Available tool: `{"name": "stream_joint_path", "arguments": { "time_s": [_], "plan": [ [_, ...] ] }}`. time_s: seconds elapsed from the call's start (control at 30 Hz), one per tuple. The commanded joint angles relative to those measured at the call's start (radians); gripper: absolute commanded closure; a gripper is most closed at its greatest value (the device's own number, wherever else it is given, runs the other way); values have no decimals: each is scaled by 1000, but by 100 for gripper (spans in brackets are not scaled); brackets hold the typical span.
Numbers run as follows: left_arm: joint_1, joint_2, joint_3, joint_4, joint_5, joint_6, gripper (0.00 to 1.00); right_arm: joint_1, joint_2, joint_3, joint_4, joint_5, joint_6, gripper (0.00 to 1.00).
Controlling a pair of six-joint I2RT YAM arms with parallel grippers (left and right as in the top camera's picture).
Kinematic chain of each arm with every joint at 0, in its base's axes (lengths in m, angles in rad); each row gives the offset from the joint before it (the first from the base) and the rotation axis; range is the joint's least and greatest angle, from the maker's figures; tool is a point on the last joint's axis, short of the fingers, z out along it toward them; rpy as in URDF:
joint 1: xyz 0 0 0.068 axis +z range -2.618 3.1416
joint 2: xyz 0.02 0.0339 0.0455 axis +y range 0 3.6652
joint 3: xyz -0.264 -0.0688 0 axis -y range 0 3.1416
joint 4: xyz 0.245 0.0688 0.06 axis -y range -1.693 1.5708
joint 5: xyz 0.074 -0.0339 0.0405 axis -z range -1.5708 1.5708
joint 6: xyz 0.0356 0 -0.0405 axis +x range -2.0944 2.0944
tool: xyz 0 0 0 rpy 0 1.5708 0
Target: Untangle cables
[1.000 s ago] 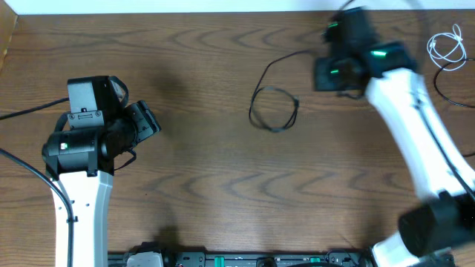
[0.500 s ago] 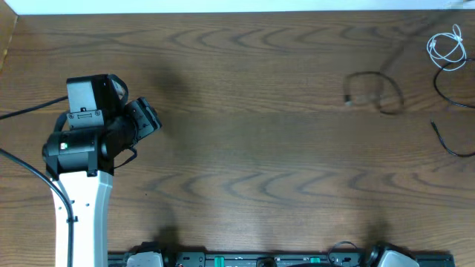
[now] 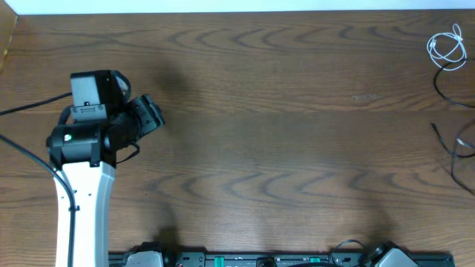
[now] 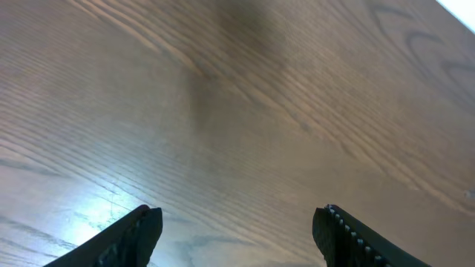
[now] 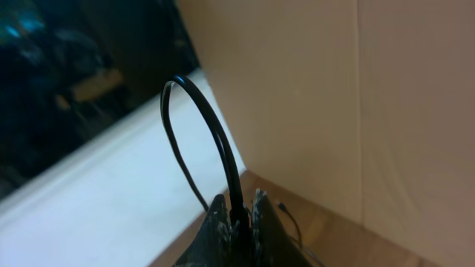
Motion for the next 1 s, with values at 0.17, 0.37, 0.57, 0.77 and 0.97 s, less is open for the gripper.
{"name": "stream_joint_path", "arguments": {
  "time_s": [0.17, 0.37, 0.57, 0.77, 0.97],
  "plan": [
    [-128, 38, 3, 40, 13, -5, 30, -18, 227, 3, -70, 31, 9, 99],
    [-200, 38, 3, 105, 12, -5, 30, -28, 344, 2, -216, 64, 50, 98],
    [-224, 38, 3, 127, 9, -5, 30, -58, 468, 1, -341, 19, 146, 97],
    [-224, 38, 3, 127, 8, -5, 30, -108, 570, 1, -475, -53, 145, 96],
    [-224, 38, 3, 127, 9, -5, 30, -143, 593, -45, -566, -48, 58, 95]
  ]
}}
